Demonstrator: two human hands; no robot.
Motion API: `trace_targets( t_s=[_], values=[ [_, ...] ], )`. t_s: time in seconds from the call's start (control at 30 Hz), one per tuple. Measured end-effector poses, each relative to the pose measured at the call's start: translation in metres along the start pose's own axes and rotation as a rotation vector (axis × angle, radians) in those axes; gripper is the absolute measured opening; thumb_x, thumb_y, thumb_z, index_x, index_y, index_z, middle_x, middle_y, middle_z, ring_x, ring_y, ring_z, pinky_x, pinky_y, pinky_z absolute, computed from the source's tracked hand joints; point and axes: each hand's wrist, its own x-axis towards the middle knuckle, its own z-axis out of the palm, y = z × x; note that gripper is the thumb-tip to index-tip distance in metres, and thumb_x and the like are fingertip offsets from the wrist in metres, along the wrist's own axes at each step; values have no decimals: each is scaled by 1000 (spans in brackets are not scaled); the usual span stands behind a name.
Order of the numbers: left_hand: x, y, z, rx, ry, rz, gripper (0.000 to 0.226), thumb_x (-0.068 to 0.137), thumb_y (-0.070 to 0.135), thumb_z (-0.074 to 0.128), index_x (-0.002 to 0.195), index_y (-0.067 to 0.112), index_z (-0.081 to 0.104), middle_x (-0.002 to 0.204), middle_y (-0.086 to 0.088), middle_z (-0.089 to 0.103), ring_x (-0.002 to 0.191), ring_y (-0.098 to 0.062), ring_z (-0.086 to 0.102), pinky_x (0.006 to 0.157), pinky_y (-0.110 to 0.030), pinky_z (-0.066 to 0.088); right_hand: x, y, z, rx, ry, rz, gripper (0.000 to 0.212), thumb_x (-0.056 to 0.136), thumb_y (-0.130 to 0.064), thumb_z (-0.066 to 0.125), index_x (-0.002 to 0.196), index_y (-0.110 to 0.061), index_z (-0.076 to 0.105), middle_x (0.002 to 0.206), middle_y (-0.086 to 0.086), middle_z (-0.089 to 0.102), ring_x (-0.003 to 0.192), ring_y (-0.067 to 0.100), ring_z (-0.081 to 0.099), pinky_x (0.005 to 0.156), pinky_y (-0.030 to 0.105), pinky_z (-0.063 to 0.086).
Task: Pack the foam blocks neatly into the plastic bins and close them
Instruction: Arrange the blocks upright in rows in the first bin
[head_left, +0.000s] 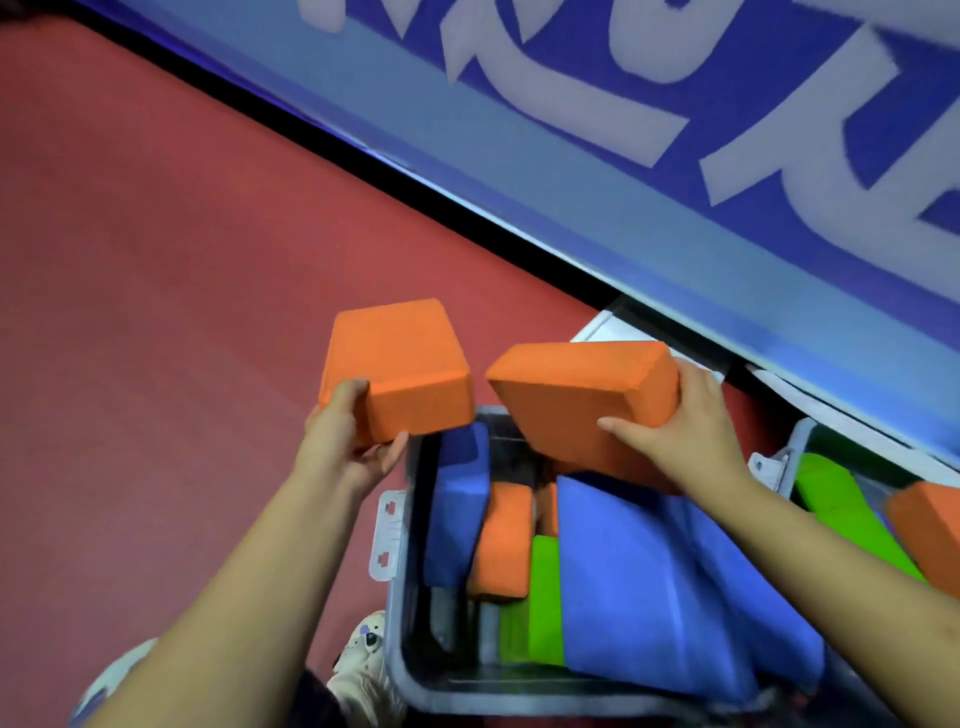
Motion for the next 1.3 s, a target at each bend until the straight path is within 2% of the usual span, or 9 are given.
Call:
trace_targets(
  t_s=[0.13,0.37,0.53,0.63,0.77,0.9,1.03,1.13,1.3],
  values=[
    [-27,-15,-10,99,-116,53,43,87,26,63,125,28,44,110,-8,52,88,-25,57,63,-39,57,-19,6,-39,86,197,47,89,60,-31,87,134,-12,40,131,9,42,120,22,43,94,21,29],
    [-73,-99,-11,264,-287,84,29,91,20,59,116,28,45,105,-6,51,78,-27,55,63,-35,58,-72,28,-91,151,358,-1,92,60,-26,88,136,-10,39,133,7,40,123,20,41,102,22,29],
    [-102,-157,-11,335,-329,16,36,89,19,62,121,25,48,109,-7,54,82,-23,56,72,-40,59,-98,49,-94,124,428,-7,94,57,-28,89,135,-8,41,134,11,42,125,27,41,108,40,33],
    [-116,-182,-3,305,-339,-14,45,88,17,63,127,26,44,117,-9,52,87,-31,60,74,-43,59,-112,64,-84,-16,505,-109,97,50,-23,91,132,-9,40,129,11,45,119,29,42,105,47,32],
    [-125,-205,19,264,-416,22,43,90,11,60,127,24,43,114,-5,56,71,-22,61,76,-45,59,-124,74,-86,-134,636,-332,86,52,-13,84,126,-7,41,125,6,42,118,27,43,105,52,28],
    [-129,-229,48,285,-509,51,40,91,8,57,123,27,43,111,-3,56,62,-19,54,82,-45,57,-122,78,-107,-178,738,-364,75,59,-14,78,125,-6,43,125,6,44,119,26,45,111,42,23],
    [-123,-251,53,589,-490,109,60,76,25,76,125,36,43,121,-5,58,85,-22,64,78,-41,57,-138,96,-106,-281,545,-266,93,49,-28,88,127,-7,42,128,7,46,116,27,44,106,43,23],
    [-121,-257,54,715,-477,153,83,50,42,83,122,41,43,118,-9,60,81,-23,64,77,-43,57,-154,109,-100,-369,336,-187,105,37,-44,91,124,-9,43,126,11,55,114,27,44,95,44,28],
    [-120,-260,53,806,-478,234,73,57,46,82,118,50,41,119,-3,61,93,-28,67,80,-50,58,-170,118,-98,-337,22,-156,94,48,-76,65,122,-23,46,124,-1,47,104,24,53,90,36,42]
  ],
)
